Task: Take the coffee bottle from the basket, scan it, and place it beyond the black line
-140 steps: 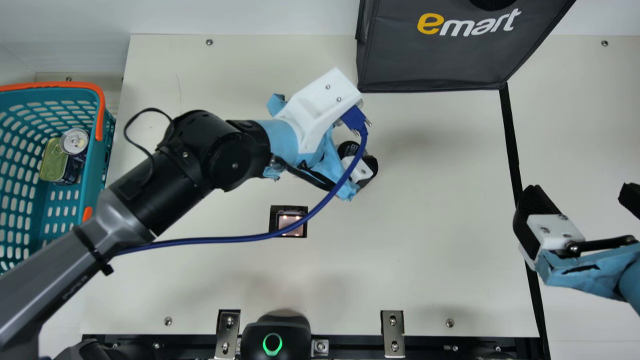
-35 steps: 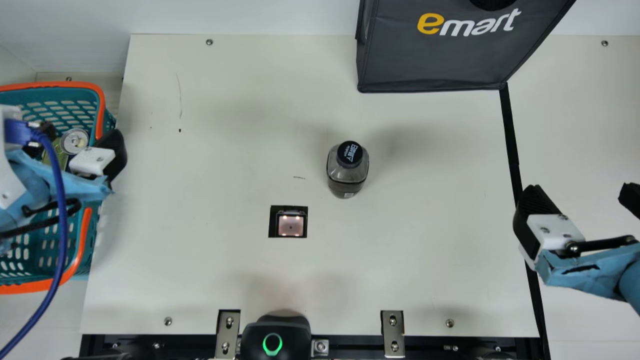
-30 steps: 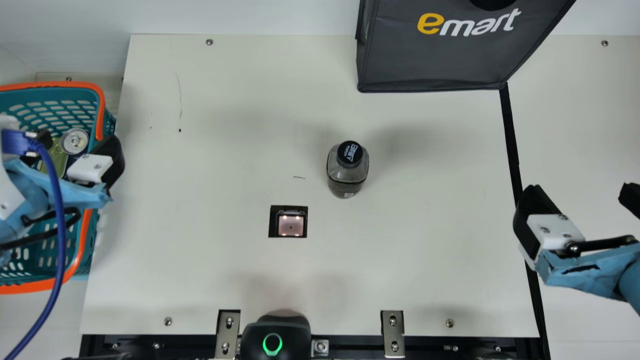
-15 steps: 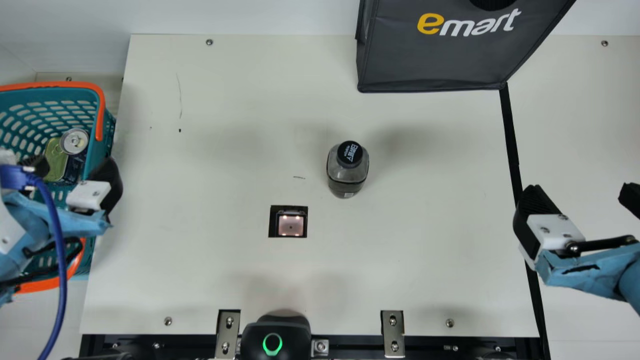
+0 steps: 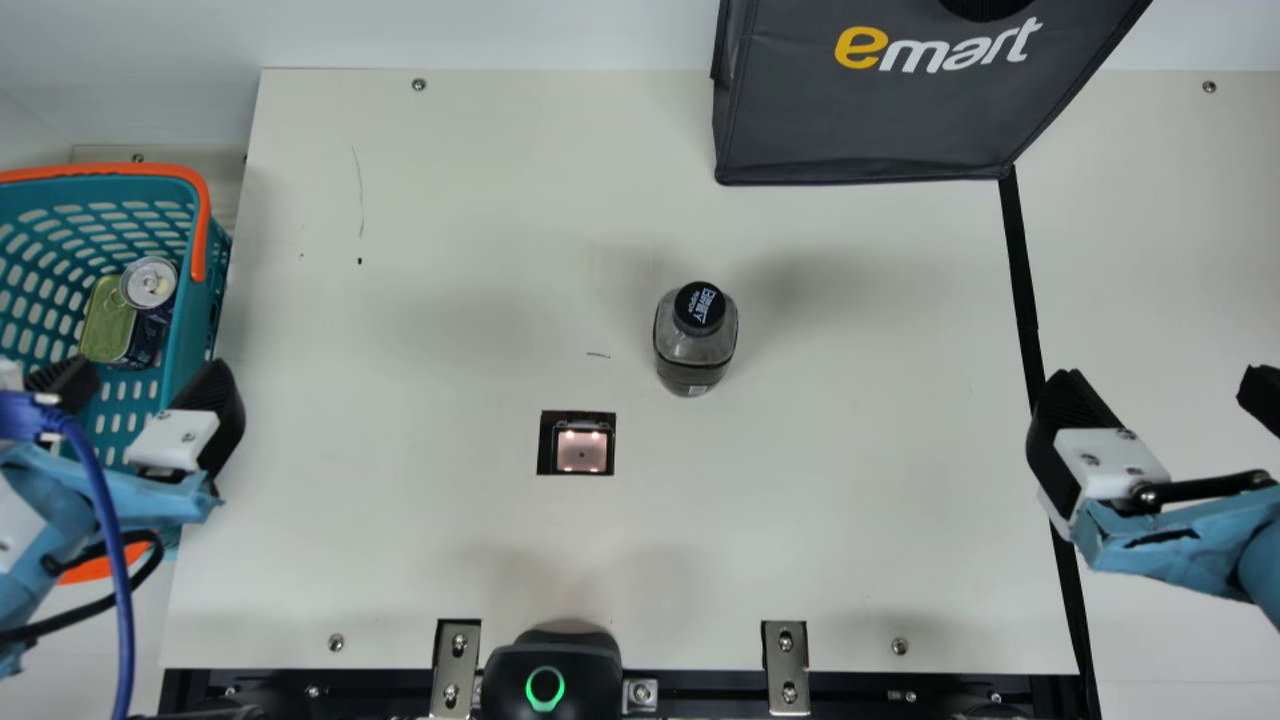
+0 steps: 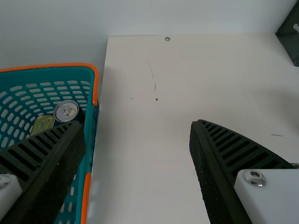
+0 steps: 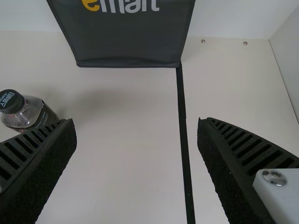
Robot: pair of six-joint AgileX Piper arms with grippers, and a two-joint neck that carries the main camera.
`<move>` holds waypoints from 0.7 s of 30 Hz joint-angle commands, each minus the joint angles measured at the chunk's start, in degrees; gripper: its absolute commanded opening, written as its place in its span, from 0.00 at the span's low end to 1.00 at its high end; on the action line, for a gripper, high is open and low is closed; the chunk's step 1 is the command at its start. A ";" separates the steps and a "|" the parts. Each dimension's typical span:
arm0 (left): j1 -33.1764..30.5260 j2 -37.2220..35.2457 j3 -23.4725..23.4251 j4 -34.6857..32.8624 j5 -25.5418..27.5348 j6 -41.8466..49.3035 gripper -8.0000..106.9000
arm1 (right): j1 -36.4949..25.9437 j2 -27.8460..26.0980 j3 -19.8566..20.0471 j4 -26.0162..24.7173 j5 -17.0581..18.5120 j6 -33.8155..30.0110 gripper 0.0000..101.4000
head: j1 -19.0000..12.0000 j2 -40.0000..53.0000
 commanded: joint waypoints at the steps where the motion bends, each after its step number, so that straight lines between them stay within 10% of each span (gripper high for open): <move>1: -0.21 -0.44 0.15 0.24 0.43 -0.37 0.85 | 0.00 0.00 0.00 0.00 0.00 0.00 0.90 | -1.48 0.09; 21: -1.45 -3.42 0.51 3.12 3.62 -3.37 0.85 | 0.00 0.00 0.00 0.00 0.00 0.00 0.90 | -1.48 0.09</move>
